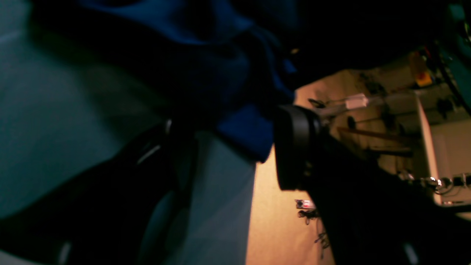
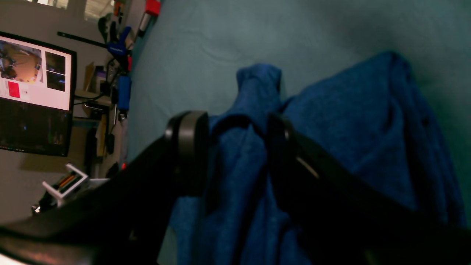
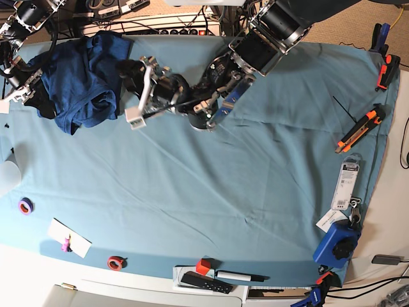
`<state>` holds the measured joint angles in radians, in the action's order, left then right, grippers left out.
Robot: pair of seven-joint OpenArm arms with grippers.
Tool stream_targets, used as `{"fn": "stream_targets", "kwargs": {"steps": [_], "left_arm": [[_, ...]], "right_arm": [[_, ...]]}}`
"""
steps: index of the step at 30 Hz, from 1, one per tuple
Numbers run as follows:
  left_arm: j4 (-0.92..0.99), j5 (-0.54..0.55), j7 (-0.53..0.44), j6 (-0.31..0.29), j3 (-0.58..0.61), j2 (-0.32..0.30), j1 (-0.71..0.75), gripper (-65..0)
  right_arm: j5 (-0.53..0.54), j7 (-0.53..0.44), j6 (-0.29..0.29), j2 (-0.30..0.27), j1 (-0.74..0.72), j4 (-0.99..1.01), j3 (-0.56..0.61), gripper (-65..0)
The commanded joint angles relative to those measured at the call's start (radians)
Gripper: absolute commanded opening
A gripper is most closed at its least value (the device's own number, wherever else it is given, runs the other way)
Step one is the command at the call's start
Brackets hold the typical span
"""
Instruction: Layout the t-shirt on the table in an organized manner, then fold the t-shirt properly
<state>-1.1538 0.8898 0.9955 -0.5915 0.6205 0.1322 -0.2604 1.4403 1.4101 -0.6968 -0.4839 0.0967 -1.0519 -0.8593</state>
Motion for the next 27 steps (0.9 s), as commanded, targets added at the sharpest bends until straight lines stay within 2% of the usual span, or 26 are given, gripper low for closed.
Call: {"fn": "stream_targets", "kwargs": {"steps": [1,3,9,12,15,20,27], "left_arm": [[-0.016,0.023,-0.024,-0.006,-0.001,0.025,-0.019,-30.1],[-0.016,-0.002,-0.042,-0.006,-0.002,0.025,-0.020,-30.6],[-0.016,-0.103,-0.124,0.055,-0.002,0.025,-0.020,-30.7],[-0.016,-0.114,-0.159,0.080,-0.002,0.025,-0.020,-30.7],[-0.016,-0.137,-0.193,0.080,-0.002,0.025,-0.020,-30.7],[-0.016,-0.180,-0.257,0.114,-0.002,0.025,-0.020,-30.7],[-0.016,-0.170,-0.263,0.113,-0.001,0.025,-0.019,-30.7]], "right_arm": [[0.019,-0.014,-0.001,-0.029,-0.008,-0.015,-0.006,-39.1],[0.018,-0.014,-0.001,-0.029,-0.008,-0.015,-0.006,-41.5],[0.018,-0.014,-0.001,-0.029,-0.008,-0.015,-0.006,-65.0],[0.017,-0.014,-0.001,-0.029,-0.008,-0.015,-0.006,-65.0],[0.014,-0.014,-0.001,-0.029,-0.008,-0.015,-0.006,-65.0],[-0.029,-0.014,-0.001,-0.029,-0.008,-0.015,-0.006,-65.0],[-0.036,-0.014,-0.001,-0.029,-0.008,-0.015,-0.008,-65.0]]}}
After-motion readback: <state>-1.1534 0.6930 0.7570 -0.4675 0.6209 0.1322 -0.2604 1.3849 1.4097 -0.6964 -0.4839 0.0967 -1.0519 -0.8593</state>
